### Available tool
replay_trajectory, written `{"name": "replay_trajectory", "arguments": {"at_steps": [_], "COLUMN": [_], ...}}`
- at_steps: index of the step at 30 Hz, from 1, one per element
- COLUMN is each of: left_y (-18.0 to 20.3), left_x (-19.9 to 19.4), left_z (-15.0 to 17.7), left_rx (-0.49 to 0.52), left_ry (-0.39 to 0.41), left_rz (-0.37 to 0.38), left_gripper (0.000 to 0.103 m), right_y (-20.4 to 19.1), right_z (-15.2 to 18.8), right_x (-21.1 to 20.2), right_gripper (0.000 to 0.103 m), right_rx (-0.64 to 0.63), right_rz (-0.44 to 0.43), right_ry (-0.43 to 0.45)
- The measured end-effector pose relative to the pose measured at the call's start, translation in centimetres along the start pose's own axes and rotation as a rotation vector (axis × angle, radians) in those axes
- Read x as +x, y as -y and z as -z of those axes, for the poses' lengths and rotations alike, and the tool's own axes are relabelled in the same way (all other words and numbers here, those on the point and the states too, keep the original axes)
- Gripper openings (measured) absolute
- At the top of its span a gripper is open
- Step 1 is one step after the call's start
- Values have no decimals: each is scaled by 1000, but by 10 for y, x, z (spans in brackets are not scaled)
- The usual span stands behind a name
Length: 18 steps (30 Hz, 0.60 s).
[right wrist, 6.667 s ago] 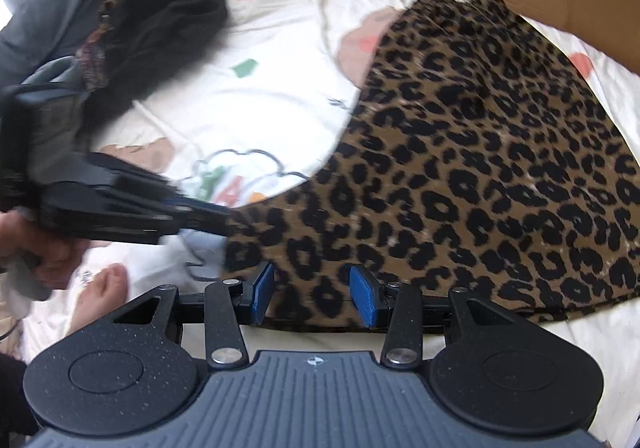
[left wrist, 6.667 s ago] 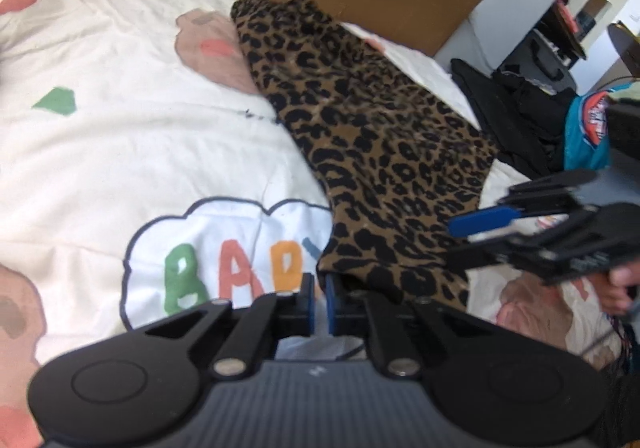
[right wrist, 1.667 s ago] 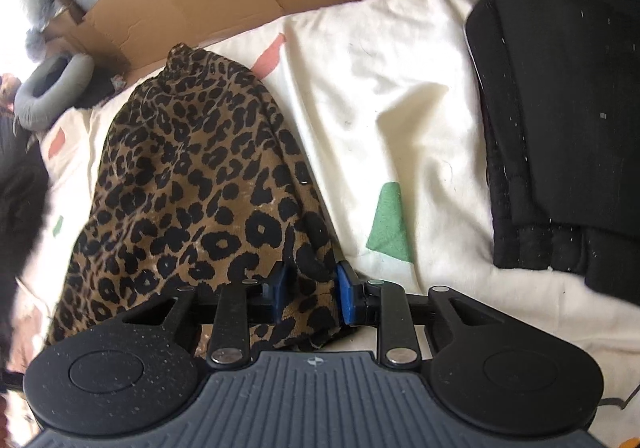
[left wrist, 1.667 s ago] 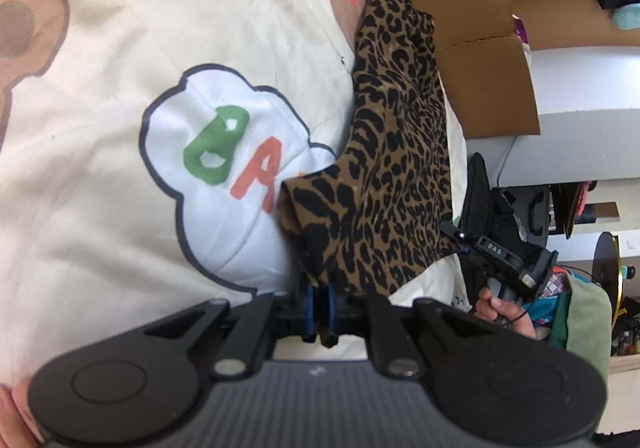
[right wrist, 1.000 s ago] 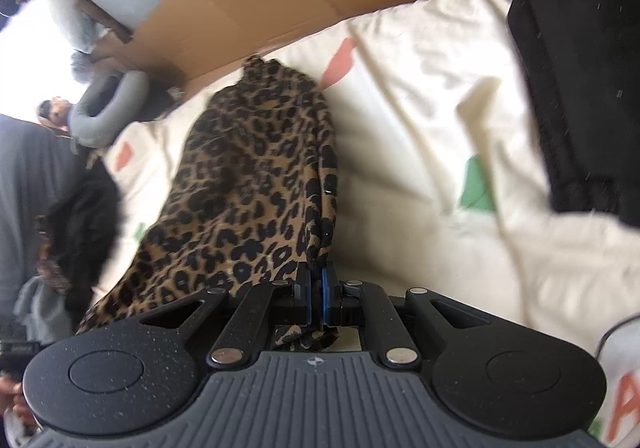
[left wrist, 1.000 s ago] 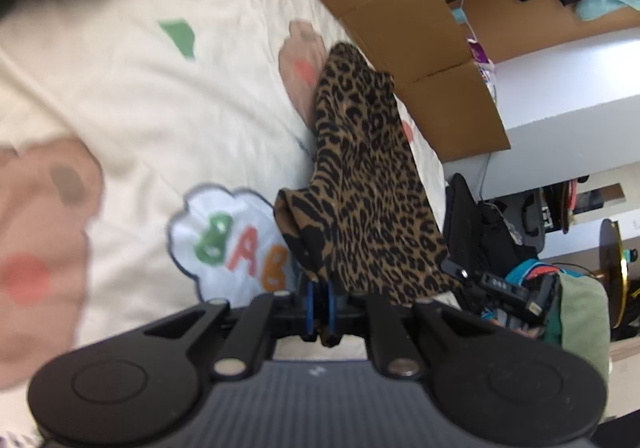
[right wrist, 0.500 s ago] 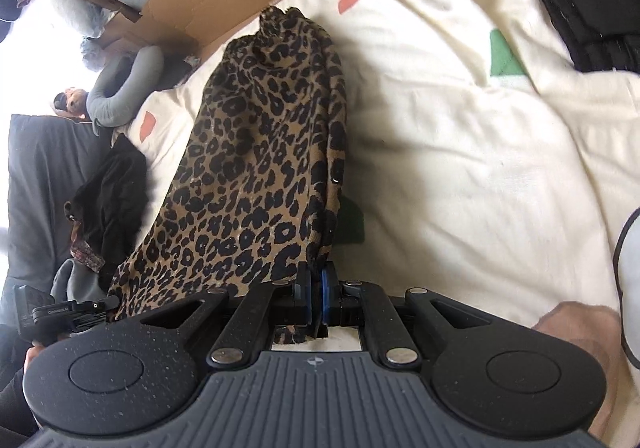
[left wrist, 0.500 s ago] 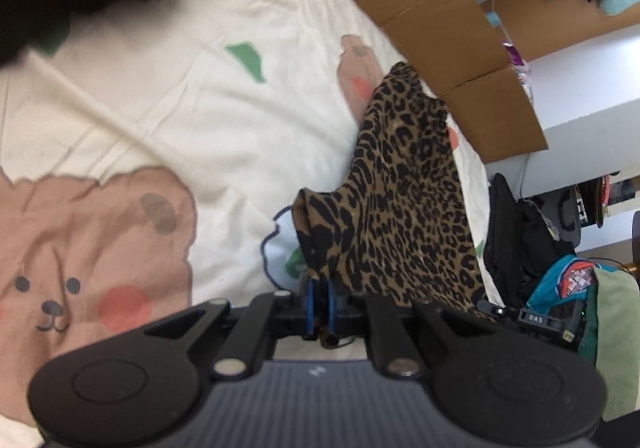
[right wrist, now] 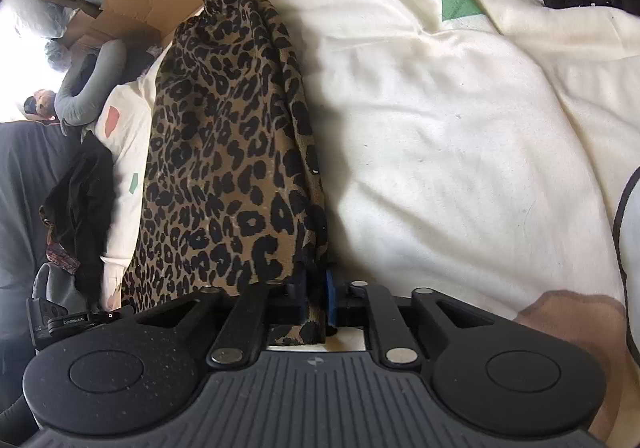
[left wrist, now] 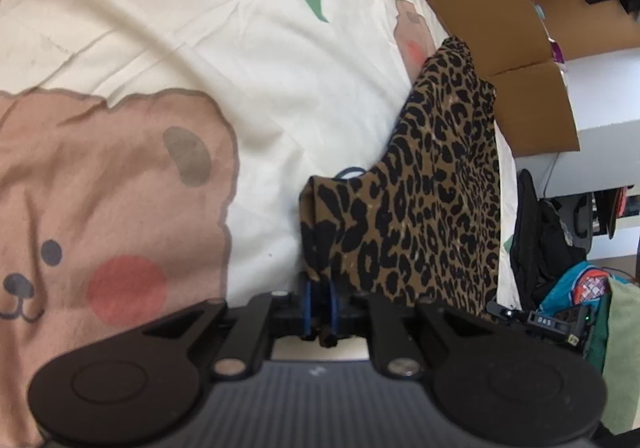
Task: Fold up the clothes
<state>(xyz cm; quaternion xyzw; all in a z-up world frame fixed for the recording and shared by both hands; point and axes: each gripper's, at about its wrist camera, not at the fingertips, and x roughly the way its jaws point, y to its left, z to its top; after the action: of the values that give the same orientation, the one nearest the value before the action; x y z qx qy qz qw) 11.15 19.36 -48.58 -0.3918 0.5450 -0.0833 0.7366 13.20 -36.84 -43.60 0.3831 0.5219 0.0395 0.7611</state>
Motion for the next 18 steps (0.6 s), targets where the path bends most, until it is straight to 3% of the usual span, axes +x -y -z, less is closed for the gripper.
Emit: {"name": "replay_trajectory", "arguments": {"at_steps": [9, 11, 18], "left_y": [-17, -23, -27], "left_x": [7, 7, 12], "left_z": [4, 5, 7], "left_rx": [-41, -60, -75], "left_ry": [16, 21, -1], "left_rz": [71, 93, 130], "left_gripper": [22, 22, 15], "right_y": [10, 11, 17], "right_z": [-1, -1, 2], "right_x": [13, 15, 19], "right_gripper": [27, 33, 33], "right_rx": [32, 39, 56], "right_rz": [-86, -103, -141], "right_ry": [-23, -26, -18]}}
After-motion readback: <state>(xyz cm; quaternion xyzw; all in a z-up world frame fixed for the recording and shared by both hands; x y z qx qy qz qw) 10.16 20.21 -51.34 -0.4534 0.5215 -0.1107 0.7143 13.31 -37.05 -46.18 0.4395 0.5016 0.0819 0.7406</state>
